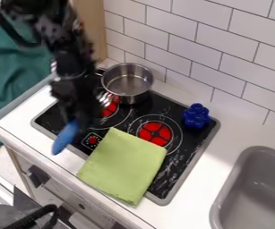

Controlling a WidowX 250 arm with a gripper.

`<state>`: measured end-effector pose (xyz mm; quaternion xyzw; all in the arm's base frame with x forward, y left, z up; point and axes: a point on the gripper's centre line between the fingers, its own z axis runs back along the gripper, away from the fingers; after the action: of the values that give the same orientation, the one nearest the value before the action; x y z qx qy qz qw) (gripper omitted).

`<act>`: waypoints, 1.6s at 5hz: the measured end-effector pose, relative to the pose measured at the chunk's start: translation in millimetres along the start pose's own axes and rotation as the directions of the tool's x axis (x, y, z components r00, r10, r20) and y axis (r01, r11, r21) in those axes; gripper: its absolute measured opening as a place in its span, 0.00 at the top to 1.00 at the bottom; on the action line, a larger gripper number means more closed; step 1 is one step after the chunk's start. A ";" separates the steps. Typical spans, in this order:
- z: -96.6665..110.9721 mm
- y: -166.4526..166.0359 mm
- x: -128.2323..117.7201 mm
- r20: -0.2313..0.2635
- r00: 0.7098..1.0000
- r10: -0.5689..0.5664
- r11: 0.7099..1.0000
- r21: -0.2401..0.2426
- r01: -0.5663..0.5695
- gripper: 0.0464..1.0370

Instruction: Pick up the blue fork and put it on top of the towel

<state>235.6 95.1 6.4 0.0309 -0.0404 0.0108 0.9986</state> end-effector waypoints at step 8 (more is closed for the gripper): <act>-14.5 -87.6 -8.9 -0.096 0.993 0.068 0.996 -0.057 -0.073 0.07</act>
<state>230.0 8.4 -14.0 -0.0013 0.0054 0.0463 0.9989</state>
